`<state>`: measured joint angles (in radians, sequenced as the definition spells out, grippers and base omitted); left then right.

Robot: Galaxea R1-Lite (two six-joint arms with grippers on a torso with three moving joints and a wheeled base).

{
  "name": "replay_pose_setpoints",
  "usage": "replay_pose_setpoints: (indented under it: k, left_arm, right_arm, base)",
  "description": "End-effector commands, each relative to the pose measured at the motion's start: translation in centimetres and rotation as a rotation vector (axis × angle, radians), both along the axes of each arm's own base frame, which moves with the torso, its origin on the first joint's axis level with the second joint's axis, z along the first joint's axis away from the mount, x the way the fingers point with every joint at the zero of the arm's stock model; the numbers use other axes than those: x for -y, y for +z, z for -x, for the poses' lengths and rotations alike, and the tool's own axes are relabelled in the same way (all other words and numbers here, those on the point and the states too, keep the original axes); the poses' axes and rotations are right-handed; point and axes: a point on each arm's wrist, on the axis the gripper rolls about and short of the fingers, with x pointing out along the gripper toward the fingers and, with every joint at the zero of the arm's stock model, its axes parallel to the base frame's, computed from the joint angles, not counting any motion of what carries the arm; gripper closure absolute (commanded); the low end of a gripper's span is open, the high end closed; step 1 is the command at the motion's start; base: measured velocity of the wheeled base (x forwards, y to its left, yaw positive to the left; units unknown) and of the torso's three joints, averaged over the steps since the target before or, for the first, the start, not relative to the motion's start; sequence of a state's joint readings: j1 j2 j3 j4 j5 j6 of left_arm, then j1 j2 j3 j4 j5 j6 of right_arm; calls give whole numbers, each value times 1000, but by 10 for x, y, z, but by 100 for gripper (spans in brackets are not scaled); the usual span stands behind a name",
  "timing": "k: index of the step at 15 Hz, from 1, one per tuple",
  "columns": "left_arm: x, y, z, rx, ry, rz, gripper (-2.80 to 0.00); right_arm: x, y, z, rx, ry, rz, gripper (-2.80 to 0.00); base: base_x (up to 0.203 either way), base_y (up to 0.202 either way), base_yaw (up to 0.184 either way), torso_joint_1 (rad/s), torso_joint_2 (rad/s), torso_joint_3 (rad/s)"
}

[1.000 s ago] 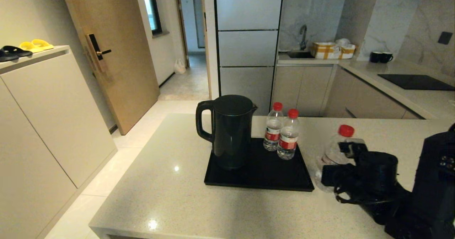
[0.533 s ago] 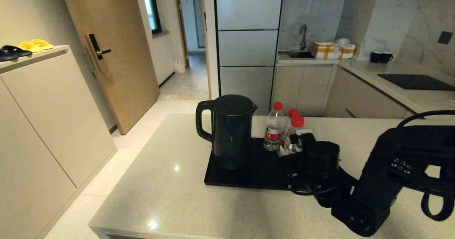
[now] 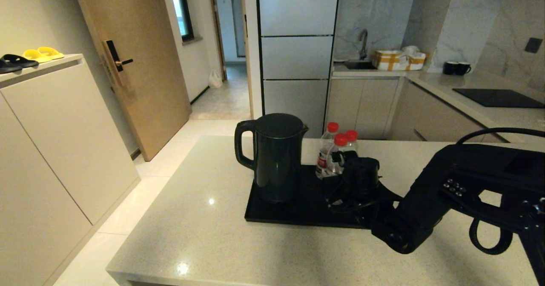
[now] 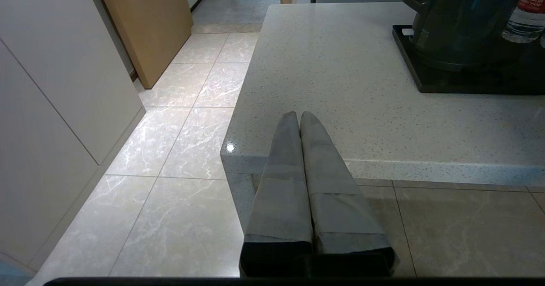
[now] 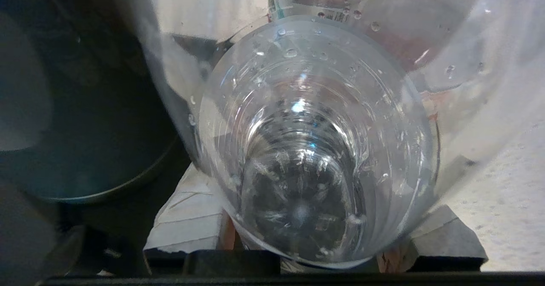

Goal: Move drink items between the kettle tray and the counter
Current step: Return the bottled water to its original position

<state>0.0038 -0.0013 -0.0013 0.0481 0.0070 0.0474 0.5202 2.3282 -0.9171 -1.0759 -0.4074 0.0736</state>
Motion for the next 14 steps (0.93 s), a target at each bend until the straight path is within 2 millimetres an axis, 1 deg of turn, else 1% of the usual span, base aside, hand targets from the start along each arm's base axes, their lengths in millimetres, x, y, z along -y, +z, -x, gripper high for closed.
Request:
replay_pose_setpoints:
  k: [1, 4, 5, 11, 12, 14]
  left_arm:
    - [0, 0, 0, -1, 0, 0, 0]
    - [0, 0, 0, -2, 1, 0, 0]
    - [0, 0, 0, -2, 0, 0, 0]
    - [0, 0, 0, -2, 1, 0, 0]
    - [0, 0, 0, -1, 1, 0, 0]
    - [0, 0, 0, -3, 0, 0, 0]
  right_arm:
    - [0, -21, -6, -31, -10, 15, 0]
    - [1, -24, -8, -37, -15, 19, 0]
    - [2, -22, -8, -33, -17, 16, -280]
    - [6, -19, -7, -32, -23, 16, -280]
    - [7, -19, -4, -40, -19, 21, -280]
    - [11, -13, 8, -74, 26, 19, -280]
  base:
    - [0, 0, 0, 0, 0, 0]
    - [0, 0, 0, 0, 0, 0]
    - [0, 0, 0, 0, 0, 0]
    - [0, 0, 0, 0, 0, 0]
    - [0, 0, 0, 0, 0, 0]
    - [0, 0, 0, 0, 0, 0]
